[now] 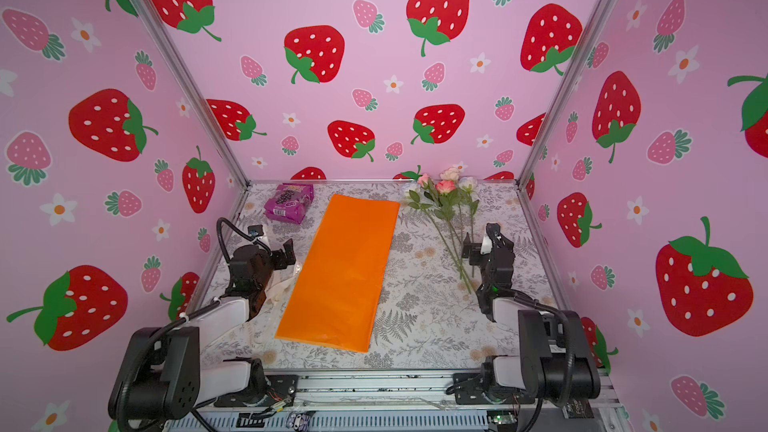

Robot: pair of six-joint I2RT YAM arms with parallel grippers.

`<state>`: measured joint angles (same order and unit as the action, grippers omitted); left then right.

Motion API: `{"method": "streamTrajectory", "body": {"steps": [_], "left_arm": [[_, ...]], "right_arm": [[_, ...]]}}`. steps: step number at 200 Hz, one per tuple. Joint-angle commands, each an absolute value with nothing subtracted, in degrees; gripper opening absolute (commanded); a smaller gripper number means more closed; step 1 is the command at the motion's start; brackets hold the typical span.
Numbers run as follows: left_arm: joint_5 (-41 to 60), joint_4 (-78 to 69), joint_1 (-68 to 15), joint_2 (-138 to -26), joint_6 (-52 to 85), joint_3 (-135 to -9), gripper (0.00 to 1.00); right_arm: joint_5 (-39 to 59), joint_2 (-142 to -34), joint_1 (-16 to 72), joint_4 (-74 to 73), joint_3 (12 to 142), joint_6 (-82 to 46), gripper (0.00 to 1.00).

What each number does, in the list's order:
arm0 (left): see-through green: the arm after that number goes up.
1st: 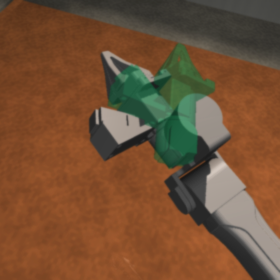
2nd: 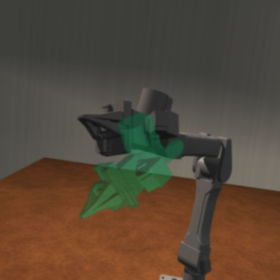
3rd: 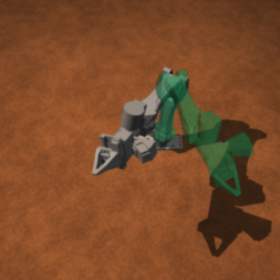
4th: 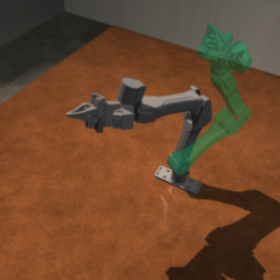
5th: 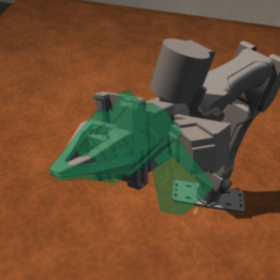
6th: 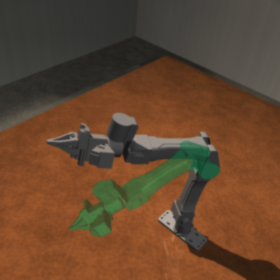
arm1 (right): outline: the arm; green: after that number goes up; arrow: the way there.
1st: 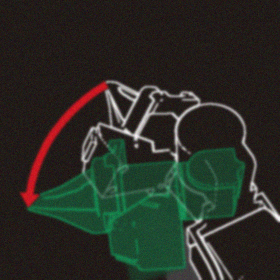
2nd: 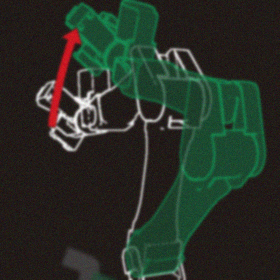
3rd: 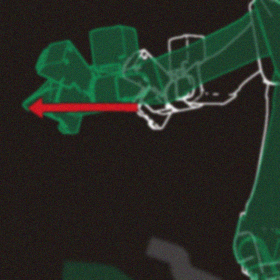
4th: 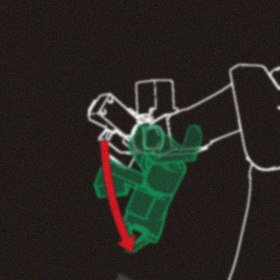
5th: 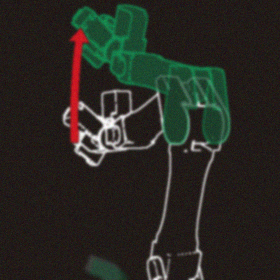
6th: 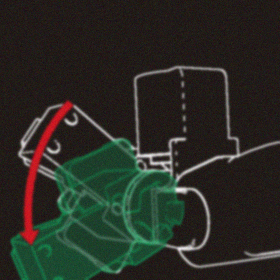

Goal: Tie the bouquet of fake flowers

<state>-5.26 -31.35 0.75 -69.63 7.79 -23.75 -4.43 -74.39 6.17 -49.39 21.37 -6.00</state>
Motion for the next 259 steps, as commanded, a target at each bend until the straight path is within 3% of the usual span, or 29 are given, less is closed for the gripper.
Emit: {"method": "streamTrajectory", "body": {"steps": [1,25,55,106,155,219,259], "left_arm": [[-14.0,-12.4,0.9,-63.2,20.8,-29.2,0.99],[-11.4,-6.1,1.3,-57.2,28.4,-29.0,0.99],[3.8,-7.8,1.5,-54.2,30.0,-27.0,0.99],[19.9,-2.3,0.9,-60.8,32.6,-29.7,0.99],[9.7,10.3,-9.6,-69.9,28.8,-35.0,0.98],[12.1,2.8,-18.8,-77.5,34.9,-31.0,0.98],[11.6,-2.4,-27.7,-85.4,40.1,-32.4,0.97]], "right_arm": [[3.3,-69.4,6.2,-27.1,28.0,-15.6,1.00],[24.7,-69.7,6.2,-22.5,31.5,-17.1,1.00],[34.3,-76.1,7.5,-20.9,35.3,-22.8,0.93],[33.8,-94.6,10.6,-13.4,47.4,-21.9,0.83],[31.6,-108.5,11.4,-6.5,57.9,-21.8,0.80],[19.9,-114.7,7.6,-2.2,62.1,-20.9,0.82],[21.8,-114.9,2.3,-2.1,62.9,-20.6,0.82]]}}
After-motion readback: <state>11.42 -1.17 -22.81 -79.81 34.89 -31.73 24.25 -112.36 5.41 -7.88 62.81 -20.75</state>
